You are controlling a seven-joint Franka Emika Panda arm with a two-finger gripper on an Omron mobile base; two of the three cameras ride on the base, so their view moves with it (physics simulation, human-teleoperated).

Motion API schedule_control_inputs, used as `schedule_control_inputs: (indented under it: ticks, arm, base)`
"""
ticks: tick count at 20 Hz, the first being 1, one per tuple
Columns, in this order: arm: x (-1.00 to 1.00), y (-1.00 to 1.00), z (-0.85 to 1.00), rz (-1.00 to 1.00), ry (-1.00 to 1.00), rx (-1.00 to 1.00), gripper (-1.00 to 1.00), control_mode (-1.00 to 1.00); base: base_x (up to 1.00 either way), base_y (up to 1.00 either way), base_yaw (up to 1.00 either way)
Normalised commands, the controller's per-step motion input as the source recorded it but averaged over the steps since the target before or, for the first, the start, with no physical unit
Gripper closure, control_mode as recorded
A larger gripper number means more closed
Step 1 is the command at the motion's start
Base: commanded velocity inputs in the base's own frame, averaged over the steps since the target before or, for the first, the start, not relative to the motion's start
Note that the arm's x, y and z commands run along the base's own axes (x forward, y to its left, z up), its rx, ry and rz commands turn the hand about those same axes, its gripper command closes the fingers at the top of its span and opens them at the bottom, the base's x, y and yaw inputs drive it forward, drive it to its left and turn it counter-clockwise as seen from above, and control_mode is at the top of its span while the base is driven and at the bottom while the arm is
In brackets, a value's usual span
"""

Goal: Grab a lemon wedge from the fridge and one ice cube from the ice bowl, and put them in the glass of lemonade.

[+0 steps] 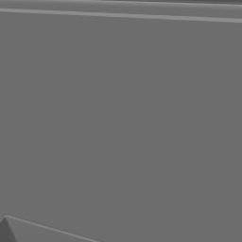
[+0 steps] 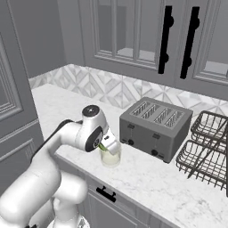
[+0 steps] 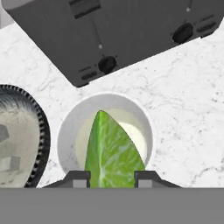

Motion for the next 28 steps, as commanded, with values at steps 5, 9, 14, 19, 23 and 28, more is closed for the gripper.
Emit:
schedule_control_inputs:
  ticks: [5,9,14,19,23,28]
  arm:
    - [0.37,-0.06,-0.34,0.0,0.02,0.0,1.0,-1.0]
    - [0.21,-0.06,-0.38,0.0,0.05,0.0,1.0,-1.0]
    - [0.08,-0.04,-0.15,0.0,0.0,0.0,1.0,-1.0]
    - [0.08,0.0,0.0,0.0,0.0,0.0,1.0,-1.0]
    - [0.0,0.0,0.17,0.0,-0.05,0.0,1.0,-1.0]
    - [0.0,0.0,0.17,0.0,-0.02,0.0,-1.0,-1.0]
  base:
    - [0.0,0.0,0.0]
    - [0.0,0.0,0.0]
    - [0.0,0.0,0.0]
    - [0.0,0.0,0.0]
    - [0.0,0.0,0.0]
    - [0.0,0.0,0.0]
